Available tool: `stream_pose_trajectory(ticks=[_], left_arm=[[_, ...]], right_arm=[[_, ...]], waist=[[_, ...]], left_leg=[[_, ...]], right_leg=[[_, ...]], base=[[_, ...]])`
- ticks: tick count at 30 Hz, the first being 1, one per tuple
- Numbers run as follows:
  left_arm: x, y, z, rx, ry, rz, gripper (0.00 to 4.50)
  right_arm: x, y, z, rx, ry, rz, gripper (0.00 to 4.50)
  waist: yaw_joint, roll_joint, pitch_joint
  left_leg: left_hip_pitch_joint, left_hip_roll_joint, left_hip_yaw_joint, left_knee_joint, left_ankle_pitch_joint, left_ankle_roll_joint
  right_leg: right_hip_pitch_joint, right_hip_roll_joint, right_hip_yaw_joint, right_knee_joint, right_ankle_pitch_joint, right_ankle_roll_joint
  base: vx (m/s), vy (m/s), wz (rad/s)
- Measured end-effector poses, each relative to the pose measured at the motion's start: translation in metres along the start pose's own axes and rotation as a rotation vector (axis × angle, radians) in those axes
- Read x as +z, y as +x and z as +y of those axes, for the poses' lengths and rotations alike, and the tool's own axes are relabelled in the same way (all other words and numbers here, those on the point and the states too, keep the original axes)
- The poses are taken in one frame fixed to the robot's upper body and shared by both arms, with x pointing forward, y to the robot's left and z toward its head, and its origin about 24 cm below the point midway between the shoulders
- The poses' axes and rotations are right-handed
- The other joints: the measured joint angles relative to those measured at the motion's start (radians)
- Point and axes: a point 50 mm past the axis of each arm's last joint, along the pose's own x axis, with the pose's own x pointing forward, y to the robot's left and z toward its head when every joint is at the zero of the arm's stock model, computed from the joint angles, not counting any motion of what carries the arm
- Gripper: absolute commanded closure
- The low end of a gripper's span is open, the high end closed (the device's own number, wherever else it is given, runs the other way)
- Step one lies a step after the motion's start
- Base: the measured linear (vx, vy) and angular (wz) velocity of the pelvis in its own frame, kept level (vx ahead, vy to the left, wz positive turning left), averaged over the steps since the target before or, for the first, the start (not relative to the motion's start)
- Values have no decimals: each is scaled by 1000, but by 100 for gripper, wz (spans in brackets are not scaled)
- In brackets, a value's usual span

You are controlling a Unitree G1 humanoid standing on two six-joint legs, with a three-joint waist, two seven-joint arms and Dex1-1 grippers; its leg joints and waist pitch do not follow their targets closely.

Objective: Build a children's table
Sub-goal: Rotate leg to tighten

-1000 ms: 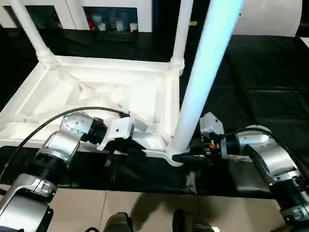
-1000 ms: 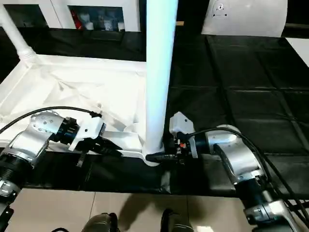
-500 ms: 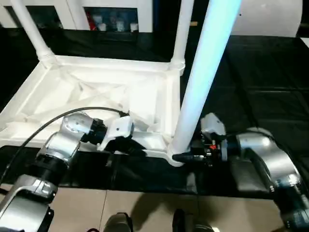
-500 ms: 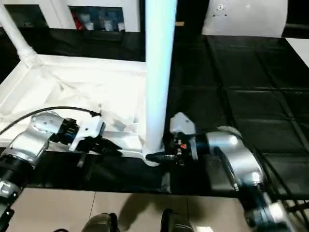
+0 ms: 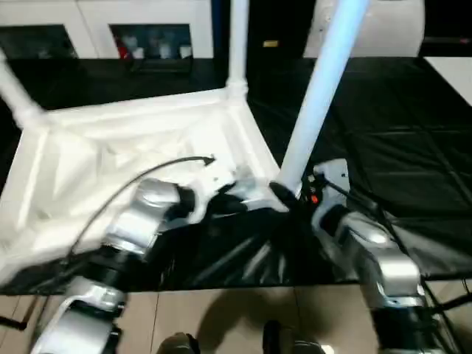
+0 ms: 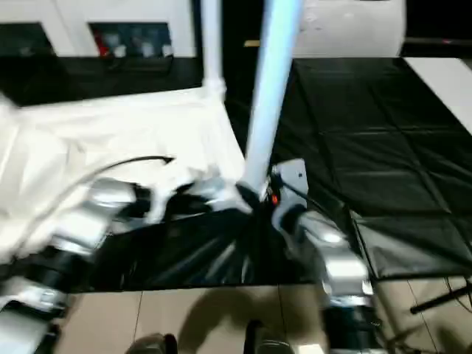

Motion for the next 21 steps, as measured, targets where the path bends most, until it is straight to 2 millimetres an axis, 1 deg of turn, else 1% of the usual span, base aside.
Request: stream_pose_trajectory(ticks=[2,3,4,6,7,10,11,12,14,16,17,19,21], left_arm=[[3,5,-4,23,2,3,450],[4,6,-5,25,0,5,450],[4,6,-6,26,2,5,450],[5,5,-7,24,31,2,450],[5,4,-6,22,46,-2,450],[6,1,-5,17,77,-11,450],[6,0,-5,13,89,-13,450],[5,-3,-3,6,101,-12,450],[3,-8,-2,-14,123,-12,450],[2,-13,0,-40,142,-14,450],[1,-17,1,-58,156,-17,450],[-2,-22,2,-77,173,-18,450],[-5,-29,4,-116,196,-20,450]], right_arm=[[0,2,1,-58,28,-12,181],[0,2,0,-64,29,-13,125],[0,1,0,-66,28,-16,125],[-1,0,2,-67,31,-40,105],[-1,0,2,-65,33,-49,93],[1,-1,4,-43,35,-76,64],[1,-1,4,-27,28,-84,64],[1,-2,3,1,14,-84,39],[1,-6,1,61,-13,-87,22],[2,-11,-1,130,-43,-85,22],[2,-14,-3,172,-62,-81,11],[4,-19,-8,224,-92,-68,11],[7,-27,-15,314,-145,-43,11]], waist=[[-4,0,0],[-5,0,0],[-5,0,0],[-4,0,0],[-4,0,0],[-3,-1,0],[-1,-1,0],[0,-2,-1],[3,-2,-1],[6,-2,-1],[6,-2,-1],[11,-2,-1],[18,-1,-1]], left_leg=[[-1,-1,1,2,-1,4],[-1,-1,2,3,-1,5],[-2,-1,2,5,-1,6],[-5,-1,2,5,-2,8],[-9,-1,3,5,-3,9],[-13,-1,7,3,-3,9],[-14,-1,10,3,-3,10],[-13,-1,13,3,-4,10],[-11,-1,16,0,-4,10],[-12,1,17,-2,-4,10],[-13,2,18,-2,-3,11],[-13,4,18,-7,0,16],[-16,7,19,-9,0,16]], right_leg=[[2,-1,1,-3,-2,3],[2,-2,1,-3,-2,3],[2,-2,2,-3,-2,3],[1,-2,3,-2,-2,3],[0,-2,5,-1,-2,3],[-9,-2,8,7,0,2],[-12,-2,12,12,5,2],[-15,-2,16,16,12,1],[-19,-1,18,23,16,3],[-25,0,18,32,16,3],[-29,1,18,38,16,4],[-32,4,17,39,15,4],[-37,7,17,41,15,-2]], base=[[0,0,0],[0,0,0],[0,0,0],[0,0,0],[0,0,0],[0,0,0],[0,0,0],[0,0,0],[0,0,0],[28,-52,-1],[29,-54,-1],[17,-26,0],[0,0,0]])
